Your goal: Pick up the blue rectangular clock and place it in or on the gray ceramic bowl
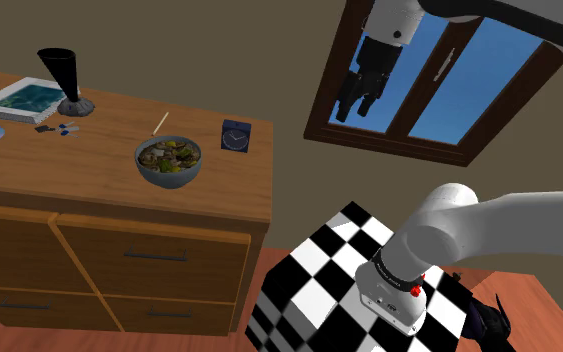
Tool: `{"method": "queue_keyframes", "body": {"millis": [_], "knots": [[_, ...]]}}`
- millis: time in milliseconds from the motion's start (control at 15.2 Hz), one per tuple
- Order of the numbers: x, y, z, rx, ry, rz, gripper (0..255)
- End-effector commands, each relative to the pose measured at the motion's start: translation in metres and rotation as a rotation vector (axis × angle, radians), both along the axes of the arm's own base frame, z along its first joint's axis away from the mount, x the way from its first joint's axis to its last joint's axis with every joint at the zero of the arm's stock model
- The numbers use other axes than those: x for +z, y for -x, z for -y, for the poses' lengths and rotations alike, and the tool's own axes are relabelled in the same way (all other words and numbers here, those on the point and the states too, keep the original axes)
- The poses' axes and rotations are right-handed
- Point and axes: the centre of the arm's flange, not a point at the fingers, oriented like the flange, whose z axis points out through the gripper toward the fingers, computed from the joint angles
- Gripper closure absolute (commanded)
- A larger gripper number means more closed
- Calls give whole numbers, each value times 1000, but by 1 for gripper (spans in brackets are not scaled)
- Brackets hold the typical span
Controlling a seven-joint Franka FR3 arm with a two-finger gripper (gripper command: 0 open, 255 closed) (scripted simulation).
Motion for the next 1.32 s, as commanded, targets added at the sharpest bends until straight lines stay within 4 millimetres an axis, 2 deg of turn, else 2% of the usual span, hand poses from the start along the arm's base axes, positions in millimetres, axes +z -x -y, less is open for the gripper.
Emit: {"method": "queue_keyframes", "body": {"millis": [0, 660, 1254], "knots": [[0, 0, 0, 0, 0, 0, 0], [-70, -107, 21, 194, 16, 22, 0], [-132, -206, 24, 368, 31, 41, 0]]}}
